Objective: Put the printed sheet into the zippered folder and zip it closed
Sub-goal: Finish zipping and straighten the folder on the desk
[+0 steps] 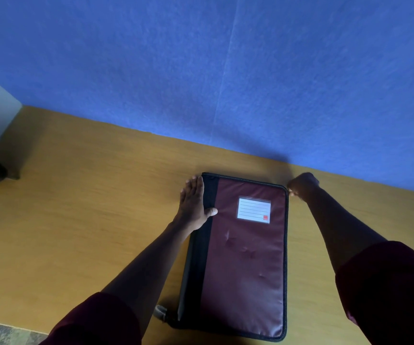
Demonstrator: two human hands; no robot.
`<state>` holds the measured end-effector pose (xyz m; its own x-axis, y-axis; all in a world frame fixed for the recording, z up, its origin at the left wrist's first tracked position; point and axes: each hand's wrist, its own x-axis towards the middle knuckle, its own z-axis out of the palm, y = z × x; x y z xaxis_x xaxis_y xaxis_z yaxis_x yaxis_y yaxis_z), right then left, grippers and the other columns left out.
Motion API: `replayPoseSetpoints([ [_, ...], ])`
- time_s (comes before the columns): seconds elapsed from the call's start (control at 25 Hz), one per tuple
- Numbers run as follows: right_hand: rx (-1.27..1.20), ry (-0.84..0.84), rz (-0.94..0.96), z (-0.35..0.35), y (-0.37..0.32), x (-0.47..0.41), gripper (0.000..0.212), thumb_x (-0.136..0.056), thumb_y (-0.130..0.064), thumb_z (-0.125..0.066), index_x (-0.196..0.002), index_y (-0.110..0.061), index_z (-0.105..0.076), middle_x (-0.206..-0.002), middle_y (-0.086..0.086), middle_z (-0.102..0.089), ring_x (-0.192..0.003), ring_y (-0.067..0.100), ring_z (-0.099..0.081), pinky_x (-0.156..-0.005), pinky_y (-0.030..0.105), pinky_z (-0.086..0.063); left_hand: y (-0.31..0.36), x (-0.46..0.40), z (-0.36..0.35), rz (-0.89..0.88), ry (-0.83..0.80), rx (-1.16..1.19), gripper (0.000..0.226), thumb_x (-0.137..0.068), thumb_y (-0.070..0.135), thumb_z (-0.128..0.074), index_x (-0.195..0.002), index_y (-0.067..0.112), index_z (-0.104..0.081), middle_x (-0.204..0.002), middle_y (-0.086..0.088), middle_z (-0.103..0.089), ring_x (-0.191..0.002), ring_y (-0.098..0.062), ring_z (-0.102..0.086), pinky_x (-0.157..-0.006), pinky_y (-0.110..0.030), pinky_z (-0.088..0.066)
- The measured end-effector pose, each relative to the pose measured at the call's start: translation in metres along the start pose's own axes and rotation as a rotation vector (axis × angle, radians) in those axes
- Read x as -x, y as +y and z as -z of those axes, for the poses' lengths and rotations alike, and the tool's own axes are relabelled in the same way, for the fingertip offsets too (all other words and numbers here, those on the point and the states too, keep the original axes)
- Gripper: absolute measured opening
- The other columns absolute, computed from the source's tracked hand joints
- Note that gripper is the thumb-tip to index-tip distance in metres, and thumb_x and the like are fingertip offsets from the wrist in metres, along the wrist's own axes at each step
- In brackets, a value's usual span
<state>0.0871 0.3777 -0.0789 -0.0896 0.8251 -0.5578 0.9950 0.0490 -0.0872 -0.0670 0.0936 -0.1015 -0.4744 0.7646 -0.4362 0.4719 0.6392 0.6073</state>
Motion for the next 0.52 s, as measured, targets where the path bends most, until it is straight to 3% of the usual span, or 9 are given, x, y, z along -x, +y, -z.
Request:
replayPoseSetpoints([
  [0.16, -0.011, -0.023, -0.047, 0.001, -0.002, 0.000, 0.014, -0.081, -0.001, -0.073, -0.093, 0.007, -0.071, -0.080, 0.015, -0.067, -0.067, 0.023, -0.058, -0.066, 0.029, -0.052, 0.000, -0.002, 0.004, 0.002, 0.010, -0.007, 0.105, -0.092, 0.040, -0.063, -0.154, 0.011, 0.016, -0.162, -0.009, 0.024, -0.150, -0.027, 0.021, -0.124, -0.044, 0.008],
  [0.28, -0.053, 0.046, 0.029, 0.006, -0.026, 0.006, 0.009, -0.077, 0.001, -0.065, -0.085, -0.001, -0.064, -0.086, 0.018, -0.063, -0.076, 0.028, -0.062, -0.049, 0.025, -0.044, 0.001, -0.003, 0.004, -0.001, 0.008, -0.001, 0.106, -0.092, 0.040, -0.065, -0.154, 0.012, 0.016, -0.162, -0.009, 0.024, -0.150, -0.027, 0.021, -0.123, -0.043, 0.008],
  [0.44, -0.037, 0.062, 0.176, -0.006, -0.056, 0.013, 0.028, -0.072, 0.003, -0.063, -0.099, -0.002, -0.070, -0.102, 0.018, -0.070, -0.101, 0.033, -0.065, -0.069, 0.027, -0.048, 0.002, -0.001, 0.000, -0.007, 0.000, 0.010, 0.106, -0.091, 0.039, -0.065, -0.155, 0.013, 0.016, -0.162, -0.009, 0.024, -0.150, -0.027, 0.021, -0.122, -0.043, 0.008],
  [0.52, -0.030, 0.052, 0.233, -0.016, -0.075, 0.019, 0.031, -0.073, 0.002, -0.063, -0.102, -0.003, -0.070, -0.105, 0.019, -0.071, -0.104, 0.034, -0.065, -0.071, 0.028, -0.048, 0.001, -0.002, 0.000, -0.003, 0.002, 0.010, 0.106, -0.091, 0.040, -0.065, -0.155, 0.013, 0.016, -0.162, -0.009, 0.024, -0.150, -0.027, 0.021, -0.123, -0.043, 0.008],
])
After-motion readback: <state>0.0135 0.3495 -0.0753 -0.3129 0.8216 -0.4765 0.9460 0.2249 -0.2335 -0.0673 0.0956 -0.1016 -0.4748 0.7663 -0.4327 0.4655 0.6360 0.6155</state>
